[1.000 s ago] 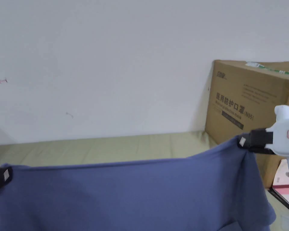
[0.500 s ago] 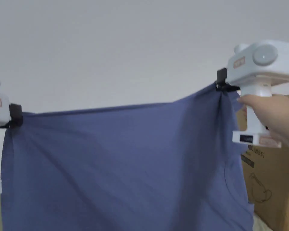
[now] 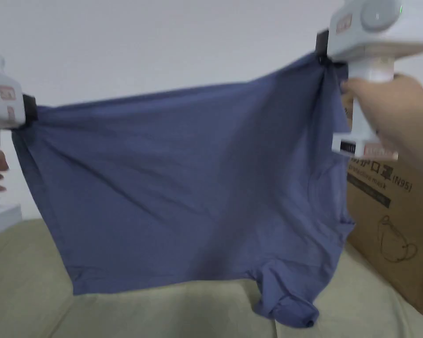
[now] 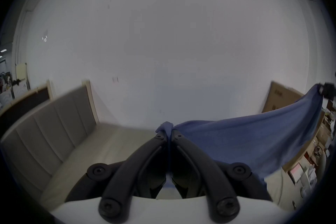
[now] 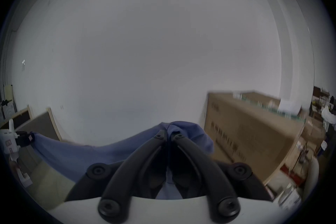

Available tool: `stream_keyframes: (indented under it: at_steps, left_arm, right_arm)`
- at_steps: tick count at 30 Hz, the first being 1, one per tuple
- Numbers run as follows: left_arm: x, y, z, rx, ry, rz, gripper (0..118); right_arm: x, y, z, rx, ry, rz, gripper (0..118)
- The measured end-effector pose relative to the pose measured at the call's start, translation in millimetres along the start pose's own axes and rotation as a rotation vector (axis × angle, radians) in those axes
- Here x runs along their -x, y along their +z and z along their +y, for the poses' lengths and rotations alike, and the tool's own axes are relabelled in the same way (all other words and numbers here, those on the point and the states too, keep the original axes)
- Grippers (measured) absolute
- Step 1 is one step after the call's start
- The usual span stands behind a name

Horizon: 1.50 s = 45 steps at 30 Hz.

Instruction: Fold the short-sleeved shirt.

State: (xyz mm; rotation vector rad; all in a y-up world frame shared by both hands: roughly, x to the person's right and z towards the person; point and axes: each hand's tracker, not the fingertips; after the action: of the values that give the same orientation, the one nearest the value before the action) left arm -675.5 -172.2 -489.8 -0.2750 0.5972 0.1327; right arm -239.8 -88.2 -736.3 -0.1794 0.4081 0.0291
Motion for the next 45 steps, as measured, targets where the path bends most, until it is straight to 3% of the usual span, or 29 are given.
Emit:
stream_keyframes:
  at_steps: [3, 5, 8, 11, 13, 19, 25, 31, 37, 38, 41, 42, 45]
  left_arm:
    - [-2.9, -12.0, -92.6, 0.174, 0.074, -0.036, 2]
    - [-1.6, -10.3, -162.1, 0.353, 0.117, -0.097, 2]
    - [5.0, 22.6, -250.1, 0.49, 0.064, -0.116, 2]
    - [23.4, 74.7, -305.6, 0.591, 0.031, -0.144, 2]
    - [36.4, 113.5, -331.0, 0.653, -0.02, -0.144, 2]
    - [77.3, 232.8, -383.0, 0.746, -0.017, -0.179, 2]
    - [94.4, 318.0, -414.1, 0.812, -0.095, -0.223, 2]
    - [104.2, 371.5, -435.5, 0.858, -0.122, -0.249, 2]
    - [105.1, 381.4, -449.5, 0.885, -0.163, -0.258, 3]
    - [104.3, 380.9, -449.1, 0.883, -0.164, -0.259, 11]
    - [114.6, 382.0, -442.4, 0.921, -0.031, -0.349, 99]
    - [117.6, 382.8, -440.2, 0.942, 0.009, -0.358, 114]
    - [122.2, 393.7, -417.4, 0.89, 0.061, -0.381, 112]
  right_arm:
    - [-11.3, -9.9, -120.7, 0.213, -0.088, 0.045, 3]
    - [-20.8, -4.7, -202.1, 0.392, -0.17, 0.139, 3]
    - [-26.6, 45.2, -307.5, 0.58, -0.089, 0.108, 3]
    - [-47.2, 99.7, -372.0, 0.756, -0.061, 0.194, 3]
    - [-57.2, 140.9, -399.2, 0.822, 0.004, 0.22, 3]
    - [-96.8, 272.3, -438.8, 0.966, 0.025, 0.276, 3]
    - [-136.4, 357.4, -461.1, 1.068, 0.057, 0.264, 3]
    - [-155.5, 402.9, -473.5, 1.144, 0.036, 0.269, 3]
    - [-153.0, 410.0, -485.2, 1.167, 0.008, 0.263, 4]
    - [-150.8, 409.2, -485.8, 1.166, 0.009, 0.252, 9]
    - [-149.0, 413.0, -481.5, 1.16, -0.025, 0.228, 87]
    - [-148.5, 414.1, -478.7, 1.164, -0.028, 0.224, 97]
    - [-143.3, 421.7, -454.2, 1.121, -0.028, 0.205, 97]
